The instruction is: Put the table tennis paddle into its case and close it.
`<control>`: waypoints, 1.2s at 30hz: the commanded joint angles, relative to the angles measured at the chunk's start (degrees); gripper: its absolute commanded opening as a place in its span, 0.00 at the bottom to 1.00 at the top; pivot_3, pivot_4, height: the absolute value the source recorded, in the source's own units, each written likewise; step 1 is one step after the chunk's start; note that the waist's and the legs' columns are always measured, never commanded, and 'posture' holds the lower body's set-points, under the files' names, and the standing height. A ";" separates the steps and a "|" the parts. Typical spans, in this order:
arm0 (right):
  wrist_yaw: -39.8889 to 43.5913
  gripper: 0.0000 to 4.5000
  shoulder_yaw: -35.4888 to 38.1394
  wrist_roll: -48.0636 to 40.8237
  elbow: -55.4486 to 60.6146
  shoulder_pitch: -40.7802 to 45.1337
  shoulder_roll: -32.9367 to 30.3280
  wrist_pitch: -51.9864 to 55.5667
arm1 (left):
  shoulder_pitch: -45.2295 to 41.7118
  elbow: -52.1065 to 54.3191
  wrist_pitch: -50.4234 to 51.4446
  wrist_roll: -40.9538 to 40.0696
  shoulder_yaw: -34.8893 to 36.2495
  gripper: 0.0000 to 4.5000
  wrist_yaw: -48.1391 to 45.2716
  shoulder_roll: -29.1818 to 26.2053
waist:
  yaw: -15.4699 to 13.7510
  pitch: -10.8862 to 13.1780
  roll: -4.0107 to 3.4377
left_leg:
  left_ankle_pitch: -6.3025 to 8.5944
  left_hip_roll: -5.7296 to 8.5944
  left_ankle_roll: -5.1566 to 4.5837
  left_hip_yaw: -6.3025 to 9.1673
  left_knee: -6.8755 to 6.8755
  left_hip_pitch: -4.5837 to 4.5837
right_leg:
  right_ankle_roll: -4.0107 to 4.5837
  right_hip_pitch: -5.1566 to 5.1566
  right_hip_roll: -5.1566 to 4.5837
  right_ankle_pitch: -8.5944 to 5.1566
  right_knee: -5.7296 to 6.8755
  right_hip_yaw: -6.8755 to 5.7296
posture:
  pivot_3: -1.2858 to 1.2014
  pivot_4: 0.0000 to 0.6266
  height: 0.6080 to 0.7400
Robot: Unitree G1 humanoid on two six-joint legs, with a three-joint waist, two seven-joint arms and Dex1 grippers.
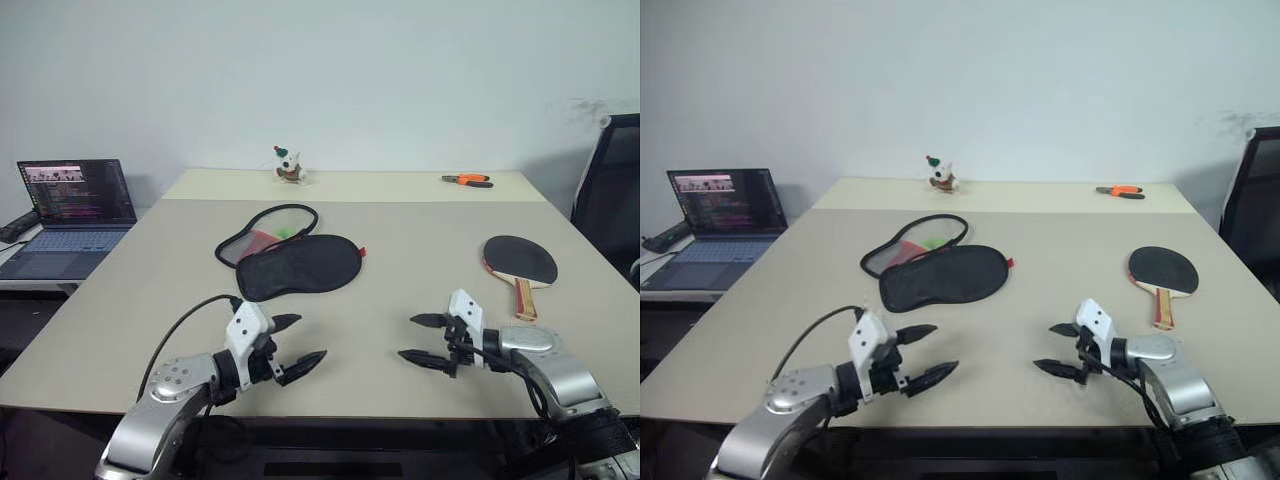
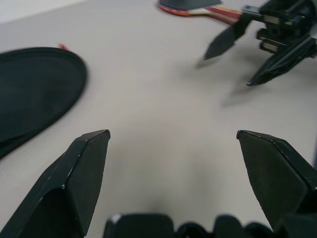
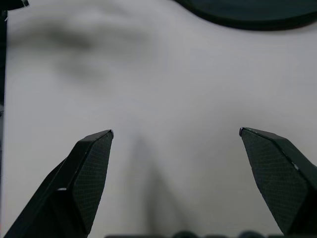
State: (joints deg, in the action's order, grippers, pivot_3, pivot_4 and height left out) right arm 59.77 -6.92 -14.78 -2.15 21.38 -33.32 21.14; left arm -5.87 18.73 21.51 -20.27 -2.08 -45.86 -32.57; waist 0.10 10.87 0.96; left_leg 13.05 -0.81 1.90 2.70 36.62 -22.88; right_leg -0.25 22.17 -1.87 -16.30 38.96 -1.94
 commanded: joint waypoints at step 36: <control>-28.47 1.00 9.97 -13.97 19.08 11.44 15.37 26.99 | -34.08 -59.60 -25.20 13.94 -0.68 1.00 -19.20 -9.17 | 0.12 0.00 0.02 | 0.00 0.12 0.00 -0.09 -0.03 -0.06 | 0.06 0.14 0.22 0.00 0.03 -0.15 | 0.52 0.24 1.00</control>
State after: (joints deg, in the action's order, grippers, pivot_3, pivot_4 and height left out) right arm 32.59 1.63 -27.27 13.95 32.08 -18.23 47.32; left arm -38.17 -38.04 -1.35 -7.52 -2.83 -64.17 -41.09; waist 0.23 10.87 0.98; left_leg 13.05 -0.68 1.89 2.61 36.59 -22.95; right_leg -0.18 22.31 -1.64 -16.30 38.99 -2.10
